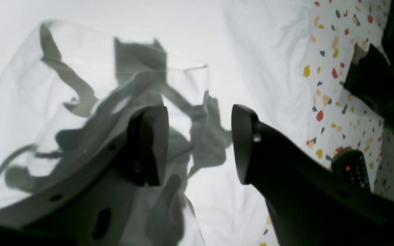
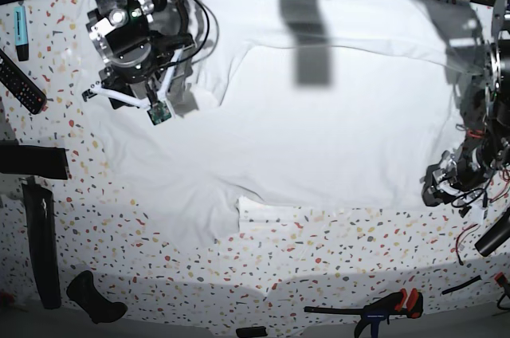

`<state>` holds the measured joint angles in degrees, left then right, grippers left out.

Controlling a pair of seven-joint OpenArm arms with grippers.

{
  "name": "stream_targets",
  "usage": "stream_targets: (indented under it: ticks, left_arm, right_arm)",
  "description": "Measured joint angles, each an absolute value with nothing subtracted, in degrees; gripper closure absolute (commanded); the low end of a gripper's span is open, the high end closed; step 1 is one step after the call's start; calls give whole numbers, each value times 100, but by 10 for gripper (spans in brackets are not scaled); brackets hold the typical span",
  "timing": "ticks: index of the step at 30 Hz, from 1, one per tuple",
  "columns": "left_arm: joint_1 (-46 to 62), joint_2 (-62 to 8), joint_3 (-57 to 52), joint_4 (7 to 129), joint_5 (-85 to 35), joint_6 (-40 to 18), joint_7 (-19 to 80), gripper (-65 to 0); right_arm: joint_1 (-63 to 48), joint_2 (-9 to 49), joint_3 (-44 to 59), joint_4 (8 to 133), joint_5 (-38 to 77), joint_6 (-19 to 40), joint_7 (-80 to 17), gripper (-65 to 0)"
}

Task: Fold the T-shirt properly
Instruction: 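Move the left gripper to the shirt's side edge and grasp it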

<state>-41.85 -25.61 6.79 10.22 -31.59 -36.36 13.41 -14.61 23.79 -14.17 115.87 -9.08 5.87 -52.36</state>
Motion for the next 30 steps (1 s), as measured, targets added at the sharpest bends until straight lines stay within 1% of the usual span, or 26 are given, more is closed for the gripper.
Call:
stream_targets:
  ticks: [2,4,6,10,12,14,17,23,30]
  left_arm:
    - [-4136,-2563,679,1028,-3157,-3577,1216,-307]
    - [-4073,-2534,679,1035,-3131,-3269,880,-307]
    - [-4077,-2526,679,1041,-2943,-3013,742,-307]
    - [-4062,-2550,679,1127,-2663,-2738,552,-307]
    - [-4060,-2554,679,1170,-2687,-2753,650,-307]
    - [-4062,-2532,679,1229,-2681,-3059,987,-307]
    - [-4062,-2438,679,1229,-2685,-3308,1011,-307]
    - [-4112,-2171,674,1278,-2711,-3319,1223,-307]
    - [-4112,-2143,674,1278,-2749,-3347,1245,-307]
  right_arm:
    - [-1461,2379,-1417,11587,-908,587,-5242,-297]
    - [-1459,2379,-1417,11587,-908,585,-5240,-297]
    - [-1461,2381,-1417,11587,-908,587,-5242,-297]
    - [-1459,2379,-1417,11587,-908,587,-5242,-297]
    - [-1461,2379,-1417,11587,-908,587,-5242,-297]
    - [-1459,2381,-1417,11587,-908,587,-5242,-297]
    - [-1457,2379,-1417,11587,-908,587,-5242,-297]
    - [-1459,2379,-1417,11587,-908,587,-5260,-297]
    - [-1459,2379,-1417,11587,-908,587,-5260,-297]
